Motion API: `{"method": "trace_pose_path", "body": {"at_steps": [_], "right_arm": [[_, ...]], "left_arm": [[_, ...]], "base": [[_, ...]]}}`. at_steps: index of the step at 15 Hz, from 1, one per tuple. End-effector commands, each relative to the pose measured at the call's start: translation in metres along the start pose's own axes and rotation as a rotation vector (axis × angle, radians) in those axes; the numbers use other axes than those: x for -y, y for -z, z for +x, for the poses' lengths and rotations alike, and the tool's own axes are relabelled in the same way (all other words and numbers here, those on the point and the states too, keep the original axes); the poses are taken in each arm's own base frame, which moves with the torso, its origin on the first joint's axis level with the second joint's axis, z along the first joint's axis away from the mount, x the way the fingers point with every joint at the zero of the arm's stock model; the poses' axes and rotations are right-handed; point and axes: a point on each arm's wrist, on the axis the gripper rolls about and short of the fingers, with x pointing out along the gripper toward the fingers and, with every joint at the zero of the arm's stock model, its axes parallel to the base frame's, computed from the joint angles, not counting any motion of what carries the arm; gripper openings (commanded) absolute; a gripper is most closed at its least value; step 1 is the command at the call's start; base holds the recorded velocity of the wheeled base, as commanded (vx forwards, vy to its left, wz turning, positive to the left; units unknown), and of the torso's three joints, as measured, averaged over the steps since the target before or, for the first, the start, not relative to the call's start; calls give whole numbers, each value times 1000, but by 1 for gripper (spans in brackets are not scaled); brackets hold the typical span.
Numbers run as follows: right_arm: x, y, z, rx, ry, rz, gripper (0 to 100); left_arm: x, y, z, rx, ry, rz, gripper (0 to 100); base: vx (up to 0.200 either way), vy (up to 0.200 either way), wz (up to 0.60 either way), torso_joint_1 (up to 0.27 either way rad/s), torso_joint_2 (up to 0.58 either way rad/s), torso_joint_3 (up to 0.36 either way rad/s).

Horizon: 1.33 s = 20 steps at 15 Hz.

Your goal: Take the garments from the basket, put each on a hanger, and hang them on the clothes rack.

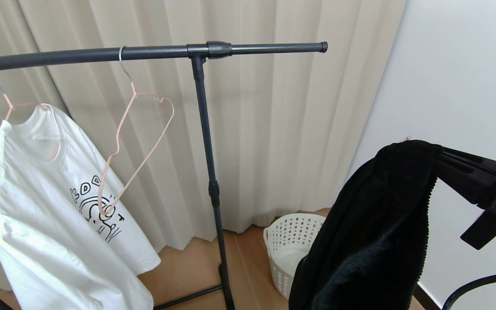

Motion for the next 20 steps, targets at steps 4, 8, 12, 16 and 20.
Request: {"method": "trace_pose_path", "body": {"at_steps": [4, 8, 12, 16, 20], "right_arm": [[0, 0, 0, 0, 0, 1, 0], [0, -1, 1, 7, 2, 1, 0], [0, 0, -1, 4, 1, 2, 0], [5, 2, 1, -5, 35, 0, 0], [5, 3, 1, -11, 33, -1, 0]], "left_arm": [[0, 0, 0, -1, 1, 2, 100], [0, 0, 0, -1, -2, 0, 100], [0, 0, 0, -1, -2, 0, 100], [0, 0, 0, -1, -2, 0, 100], [0, 0, 0, 1, -2, -9, 100]], "base": [[0, 0, 0, 210, -544, -332], [0, 0, 0, 245, -587, -343], [0, 0, 0, 217, -505, -286], [0, 0, 0, 170, -381, -211], [0, 0, 0, 168, -359, -200]]}}
